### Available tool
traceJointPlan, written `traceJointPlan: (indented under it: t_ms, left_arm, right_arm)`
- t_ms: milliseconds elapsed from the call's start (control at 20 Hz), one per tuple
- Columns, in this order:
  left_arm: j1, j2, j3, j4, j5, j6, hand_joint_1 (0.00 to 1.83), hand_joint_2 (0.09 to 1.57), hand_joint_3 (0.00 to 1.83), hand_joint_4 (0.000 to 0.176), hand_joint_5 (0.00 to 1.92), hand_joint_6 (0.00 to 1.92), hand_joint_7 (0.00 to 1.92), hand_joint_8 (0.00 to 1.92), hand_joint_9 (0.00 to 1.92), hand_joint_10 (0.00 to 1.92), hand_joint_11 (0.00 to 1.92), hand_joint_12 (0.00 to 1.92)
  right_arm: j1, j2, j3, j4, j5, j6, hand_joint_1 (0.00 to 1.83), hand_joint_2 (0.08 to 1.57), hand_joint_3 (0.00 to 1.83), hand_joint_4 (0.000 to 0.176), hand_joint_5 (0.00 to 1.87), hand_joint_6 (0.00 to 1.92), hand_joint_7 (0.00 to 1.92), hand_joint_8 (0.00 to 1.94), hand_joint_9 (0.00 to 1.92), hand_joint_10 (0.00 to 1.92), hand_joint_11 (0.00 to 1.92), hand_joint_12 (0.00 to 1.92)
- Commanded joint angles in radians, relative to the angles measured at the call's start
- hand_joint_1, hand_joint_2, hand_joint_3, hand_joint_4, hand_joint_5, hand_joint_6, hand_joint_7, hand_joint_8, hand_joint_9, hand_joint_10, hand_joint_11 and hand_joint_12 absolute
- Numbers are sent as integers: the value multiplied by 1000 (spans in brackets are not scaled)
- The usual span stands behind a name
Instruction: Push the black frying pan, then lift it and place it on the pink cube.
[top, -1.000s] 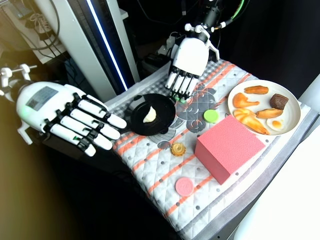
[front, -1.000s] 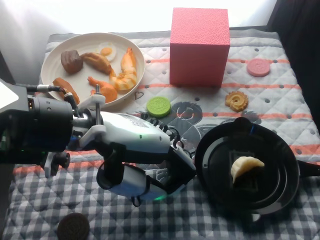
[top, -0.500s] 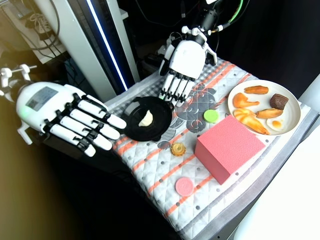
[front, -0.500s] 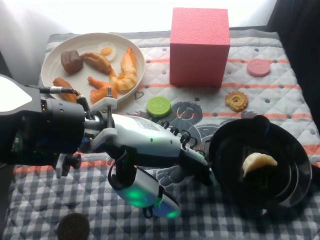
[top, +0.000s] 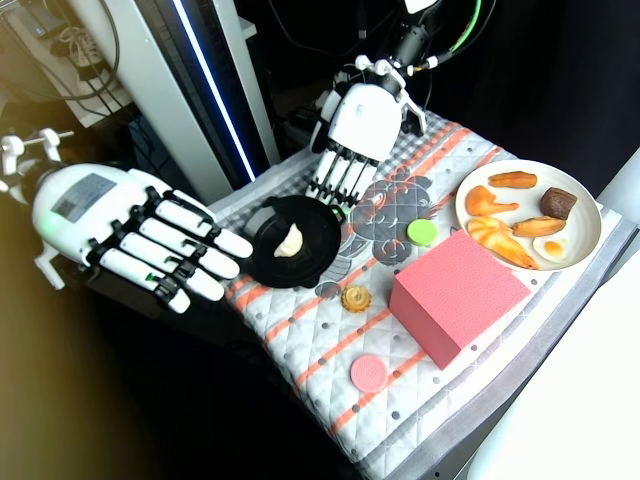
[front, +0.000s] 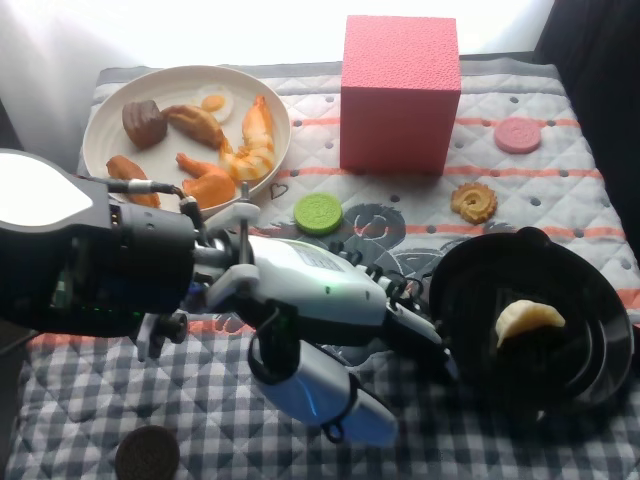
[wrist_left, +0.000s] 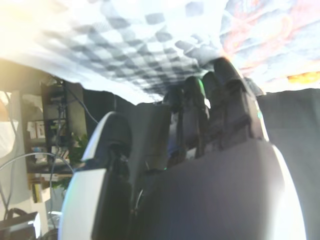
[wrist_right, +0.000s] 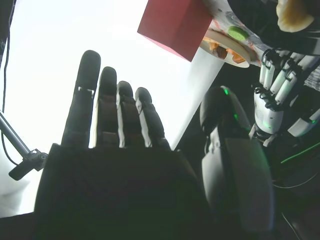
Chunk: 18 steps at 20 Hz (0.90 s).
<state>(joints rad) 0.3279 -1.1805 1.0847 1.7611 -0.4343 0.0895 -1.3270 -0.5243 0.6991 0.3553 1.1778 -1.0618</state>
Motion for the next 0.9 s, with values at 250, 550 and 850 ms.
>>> traceJointPlan:
  t_ms: [250,550,850]
  left_arm:
    - [-10,-21,3,-55,-39,5,565,1227,0,0,229,196,311,15,26,561,0,871]
    - [-11,-39,7,-68,-52,18,425,1191,0,0,18,162,119,0,0,398,0,577]
    - [-10,-57,10,-83,-69,26,679,1110,0,31,54,306,195,33,0,458,0,502]
  right_arm:
    - [0,2,6,11,126,4,378,1307,0,0,0,0,14,3,0,417,0,1476]
    - [0,1,6,11,125,4,366,1304,0,0,0,0,23,5,0,461,0,1471]
    - [0,1,6,11,125,4,359,1306,0,0,0,0,33,3,0,467,0,1479]
